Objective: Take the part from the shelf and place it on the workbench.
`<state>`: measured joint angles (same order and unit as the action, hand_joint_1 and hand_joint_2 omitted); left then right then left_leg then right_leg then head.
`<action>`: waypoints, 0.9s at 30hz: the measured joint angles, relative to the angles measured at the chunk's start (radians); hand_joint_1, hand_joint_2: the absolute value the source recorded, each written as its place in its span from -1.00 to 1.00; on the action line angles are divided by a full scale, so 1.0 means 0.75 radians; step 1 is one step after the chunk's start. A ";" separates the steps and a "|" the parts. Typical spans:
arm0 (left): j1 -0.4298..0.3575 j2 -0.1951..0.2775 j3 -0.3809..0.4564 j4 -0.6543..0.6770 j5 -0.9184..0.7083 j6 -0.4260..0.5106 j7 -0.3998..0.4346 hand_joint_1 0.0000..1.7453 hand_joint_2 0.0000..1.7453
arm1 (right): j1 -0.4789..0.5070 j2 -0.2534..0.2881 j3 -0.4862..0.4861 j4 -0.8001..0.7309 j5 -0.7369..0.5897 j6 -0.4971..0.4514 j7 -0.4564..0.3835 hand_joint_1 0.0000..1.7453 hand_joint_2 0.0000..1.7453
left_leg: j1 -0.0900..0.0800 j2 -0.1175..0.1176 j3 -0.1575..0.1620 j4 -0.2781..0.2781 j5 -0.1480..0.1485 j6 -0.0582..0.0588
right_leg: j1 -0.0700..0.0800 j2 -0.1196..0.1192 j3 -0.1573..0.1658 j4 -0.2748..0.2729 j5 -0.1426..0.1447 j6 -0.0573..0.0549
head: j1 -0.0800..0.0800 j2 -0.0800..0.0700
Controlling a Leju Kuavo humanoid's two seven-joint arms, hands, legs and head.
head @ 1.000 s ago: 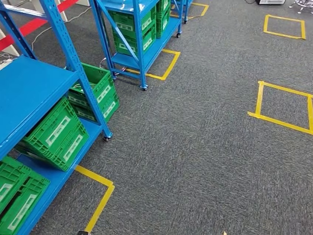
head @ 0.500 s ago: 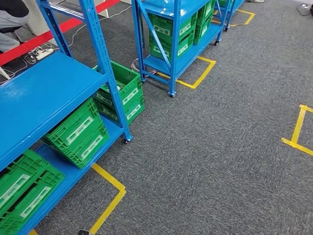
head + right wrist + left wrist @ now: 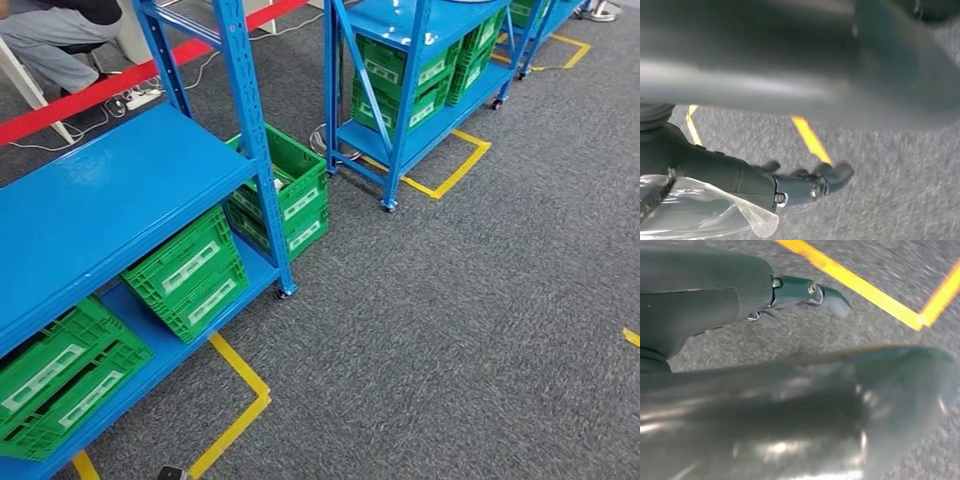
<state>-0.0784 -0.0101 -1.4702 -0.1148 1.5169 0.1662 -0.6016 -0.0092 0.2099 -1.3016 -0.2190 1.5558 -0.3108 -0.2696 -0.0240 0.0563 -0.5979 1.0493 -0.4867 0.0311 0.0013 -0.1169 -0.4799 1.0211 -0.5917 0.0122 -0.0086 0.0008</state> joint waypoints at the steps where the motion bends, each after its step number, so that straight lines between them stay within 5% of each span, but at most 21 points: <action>1: 0.003 0.000 0.000 0.000 0.000 0.000 0.001 -1.00 -1.00 | -0.004 0.001 0.001 0.001 0.002 0.000 0.000 -1.00 -1.00 | 0.005 -0.015 0.006 -0.010 0.009 0.000 | 0.000 0.008 0.006 0.000 -0.010 0.006 | 0.001 0.000; 3: 0.000 0.000 0.000 0.000 0.001 0.000 0.001 -1.00 -1.00 | -0.010 0.000 0.003 0.003 0.005 0.000 0.000 -1.00 -1.00 | 0.018 -0.046 0.021 -0.033 0.016 0.004 | -0.004 0.075 -0.016 0.063 -0.055 0.016 | 0.005 0.000; 5: -0.007 -0.001 0.000 0.000 0.001 0.000 0.001 -1.00 -1.00 | -0.009 0.000 0.004 0.004 0.008 0.000 0.002 -1.00 -1.00 | 0.025 -0.081 0.024 -0.038 0.016 0.009 | -0.013 0.141 -0.110 0.229 -0.128 0.026 | 0.007 0.000; 7: -0.008 -0.002 0.000 0.000 0.000 -0.001 0.001 -1.00 -1.00 | -0.006 0.000 0.004 0.005 0.010 0.000 0.004 -1.00 -1.00 | 0.029 -0.118 0.028 -0.038 0.010 0.008 | -0.018 0.153 -0.199 0.352 -0.148 0.035 | 0.007 0.000; 8: -0.006 -0.003 0.000 0.000 0.000 -0.001 0.001 -1.00 -1.00 | -0.005 0.000 0.004 0.005 0.011 0.000 0.005 -1.00 -1.00 | 0.032 -0.137 0.033 -0.037 0.006 0.004 | -0.020 0.154 -0.212 0.344 -0.115 0.040 | 0.007 0.000; 11: -0.005 -0.002 0.000 0.000 0.000 -0.002 0.000 -1.00 -1.00 | -0.005 0.001 0.004 0.006 0.012 0.000 0.004 -1.00 -1.00 | 0.042 -0.191 0.046 -0.026 -0.012 -0.020 | -0.036 0.212 -0.143 0.121 0.043 0.056 | 0.009 0.000; 13: -0.007 -0.001 0.000 0.000 0.000 -0.002 -0.001 -1.00 -1.00 | -0.005 0.001 0.005 0.009 0.013 0.000 0.005 -1.00 -1.00 | 0.044 -0.222 0.040 -0.015 -0.018 -0.038 | -0.043 0.258 -0.105 0.038 0.069 0.051 | 0.010 0.000; 15: -0.004 0.001 0.000 0.000 0.000 -0.002 -0.002 -1.00 -1.00 | -0.006 0.002 0.005 0.010 0.013 0.000 0.006 -1.00 -1.00 | 0.047 -0.249 0.032 -0.016 -0.013 -0.052 | -0.040 0.249 -0.095 0.033 0.064 0.031 | 0.008 0.000; 16: 0.000 0.002 0.000 0.000 0.000 -0.002 -0.002 -1.00 -1.00 | -0.006 0.002 0.005 0.010 0.013 0.000 0.006 -1.00 -1.00 | 0.048 -0.246 0.030 -0.014 -0.015 -0.058 | -0.040 0.234 -0.091 0.030 0.064 0.023 | 0.007 0.000; 18: 0.000 0.003 0.000 0.000 -0.001 -0.002 -0.003 -1.00 -1.00 | -0.006 0.002 0.005 0.010 0.013 0.000 0.006 -1.00 -1.00 | 0.045 -0.185 0.001 0.049 -0.051 -0.070 | -0.042 0.196 -0.080 0.023 0.063 0.005 | -0.004 0.000; 20: -0.006 0.001 0.000 0.000 -0.001 -0.003 -0.003 -1.00 -1.00 | -0.004 0.002 0.006 0.010 0.015 0.000 0.006 -1.00 -1.00 | 0.043 -0.109 -0.077 0.207 -0.124 -0.078 | -0.036 0.153 -0.072 0.019 0.056 -0.010 | -0.013 0.000; 22: -0.007 -0.001 0.000 0.000 -0.001 -0.004 -0.004 -1.00 -1.00 | -0.002 0.002 0.006 0.010 0.017 0.000 0.007 -1.00 -1.00 | 0.044 -0.088 -0.148 0.342 -0.162 -0.078 | -0.030 0.112 -0.066 0.019 0.048 -0.016 | -0.013 0.000; 24: -0.002 -0.001 0.000 0.000 -0.001 -0.004 -0.004 -1.00 -1.00 | -0.004 0.002 0.007 0.010 0.017 -0.001 0.008 -1.00 -1.00 | 0.041 -0.079 -0.131 0.304 -0.105 -0.066 | -0.023 0.077 -0.055 0.019 0.038 -0.018 | -0.014 0.000; 27: -0.004 0.002 0.000 0.000 -0.001 -0.004 -0.005 -1.00 -1.00 | -0.006 0.003 0.012 0.012 0.018 -0.001 0.008 -1.00 -1.00 | 0.015 0.000 -0.012 0.067 0.002 -0.021 | -0.012 0.031 -0.036 0.015 0.020 -0.013 | -0.014 0.000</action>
<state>-0.0812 -0.0087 -1.4702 -0.1147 1.5160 0.1633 -0.6056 -0.0134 0.2121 -1.2929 -0.2097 1.5697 -0.3114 -0.2634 -0.0127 0.0565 -0.6069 1.0996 -0.4853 0.0152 -0.0075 -0.0938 -0.5066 1.0323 -0.5764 0.0028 -0.0189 0.0008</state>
